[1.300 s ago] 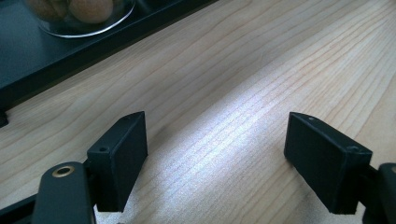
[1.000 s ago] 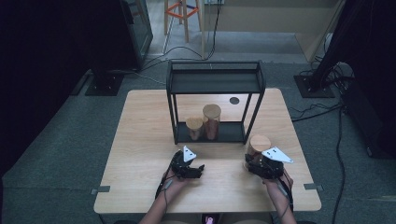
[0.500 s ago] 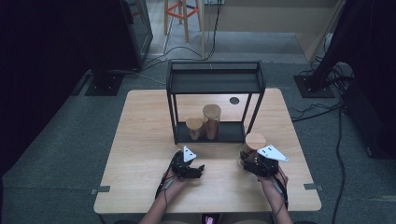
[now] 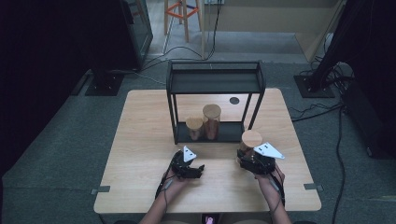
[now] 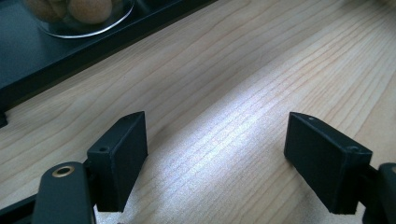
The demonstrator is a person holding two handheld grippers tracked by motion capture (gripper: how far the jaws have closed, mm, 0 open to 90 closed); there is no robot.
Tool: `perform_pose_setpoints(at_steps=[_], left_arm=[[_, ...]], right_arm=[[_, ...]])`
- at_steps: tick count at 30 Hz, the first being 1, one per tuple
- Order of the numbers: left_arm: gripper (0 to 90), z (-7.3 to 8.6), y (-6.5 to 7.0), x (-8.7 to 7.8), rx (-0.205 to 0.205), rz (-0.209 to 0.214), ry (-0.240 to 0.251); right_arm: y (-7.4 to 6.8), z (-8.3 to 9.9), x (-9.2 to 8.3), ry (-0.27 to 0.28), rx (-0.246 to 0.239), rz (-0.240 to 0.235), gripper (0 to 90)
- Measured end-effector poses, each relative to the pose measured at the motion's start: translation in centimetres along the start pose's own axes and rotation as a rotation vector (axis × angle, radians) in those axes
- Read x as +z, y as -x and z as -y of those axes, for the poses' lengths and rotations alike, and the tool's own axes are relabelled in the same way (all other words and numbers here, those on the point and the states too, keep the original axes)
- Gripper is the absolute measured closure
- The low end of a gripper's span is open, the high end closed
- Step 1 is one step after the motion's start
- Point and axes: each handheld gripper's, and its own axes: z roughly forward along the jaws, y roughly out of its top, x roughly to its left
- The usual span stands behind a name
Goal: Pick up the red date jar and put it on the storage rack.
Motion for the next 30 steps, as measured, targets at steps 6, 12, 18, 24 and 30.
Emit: perform_pose_setpoints(at_steps=[6, 12, 18, 24, 30], left_arm=[[21.4, 0.0, 0.0, 0.0, 0.001, 0.001, -0.002], [21.4, 0.0, 0.0, 0.0, 0.001, 0.001, -0.003], [21.4, 0.0, 0.0, 0.0, 0.001, 0.001, -0.002], [21.4, 0.0, -0.1, 0.0, 0.0, 0.002, -0.001], [21.4, 0.0, 0.0, 0.0, -0.001, 0.003, -0.001]], right_arm=[[-0.3, -0.2, 0.3, -0.004, 0.004, 0.001, 24.9], [-0.5, -0.6, 0.8, -0.007, -0.006, -0.007, 24.9], [-0.7, -0.8, 1.4, -0.005, -0.007, -0.013, 24.9], [-0.9, -1.0, 1.7, 0.001, 0.002, -0.021, 24.9], [-0.9, -1.2, 2.0, 0.001, 0.013, -0.019, 24.9]])
